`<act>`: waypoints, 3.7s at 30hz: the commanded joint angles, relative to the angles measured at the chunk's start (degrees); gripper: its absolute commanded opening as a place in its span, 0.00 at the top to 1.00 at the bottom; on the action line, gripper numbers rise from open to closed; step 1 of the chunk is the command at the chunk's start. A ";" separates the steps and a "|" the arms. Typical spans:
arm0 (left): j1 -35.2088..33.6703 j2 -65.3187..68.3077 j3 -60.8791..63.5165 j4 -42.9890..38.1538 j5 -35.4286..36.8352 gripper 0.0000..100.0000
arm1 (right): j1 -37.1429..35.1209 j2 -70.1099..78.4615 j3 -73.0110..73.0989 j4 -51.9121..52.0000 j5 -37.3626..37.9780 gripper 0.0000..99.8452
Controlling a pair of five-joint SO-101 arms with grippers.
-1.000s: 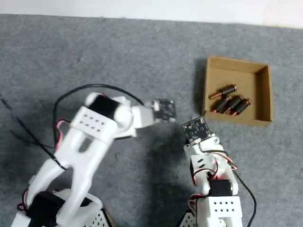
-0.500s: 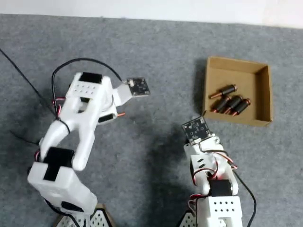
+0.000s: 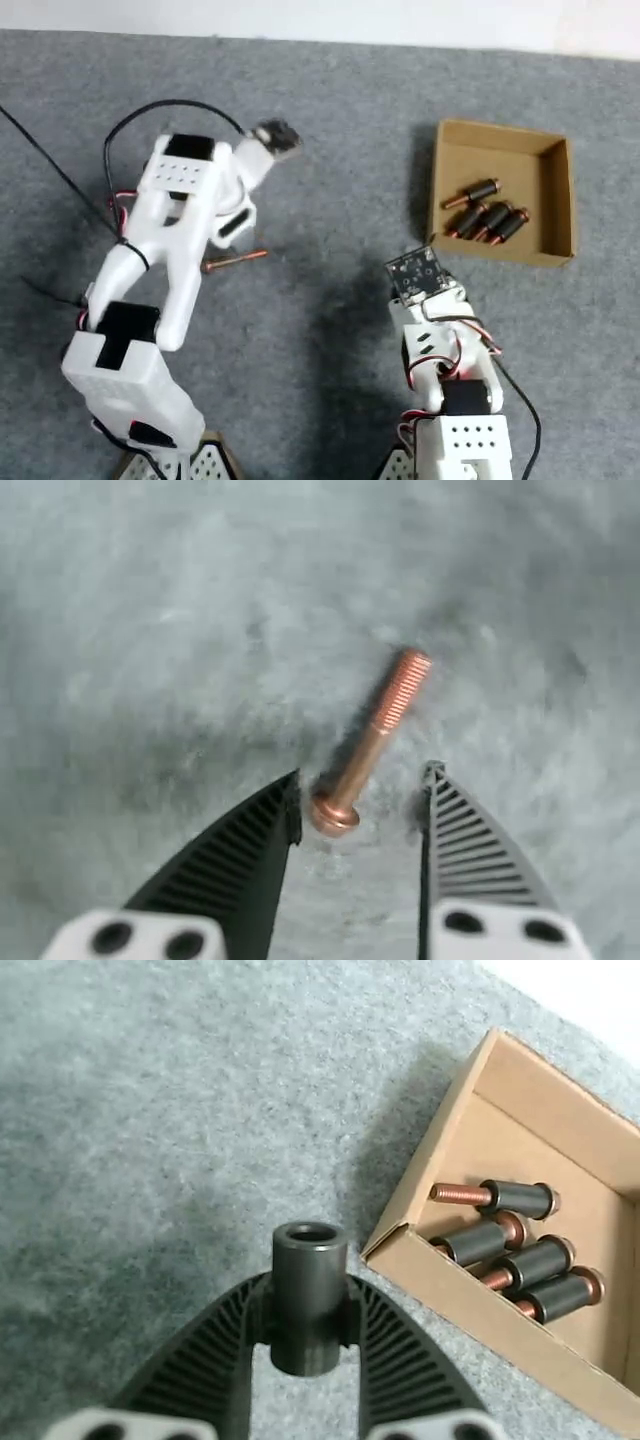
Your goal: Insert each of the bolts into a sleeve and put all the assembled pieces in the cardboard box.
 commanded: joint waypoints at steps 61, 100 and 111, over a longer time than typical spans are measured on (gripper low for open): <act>2.24 -0.48 18.42 -20.04 96.09 0.81 | 0.40 -0.84 5.41 -1.98 -0.09 1.00; -5.58 0.13 23.52 -31.30 103.03 0.85 | 0.40 -0.84 5.41 -1.98 -0.09 1.00; -5.58 -0.66 22.46 -31.12 99.78 0.99 | 0.40 -0.84 5.41 -1.98 -0.09 1.00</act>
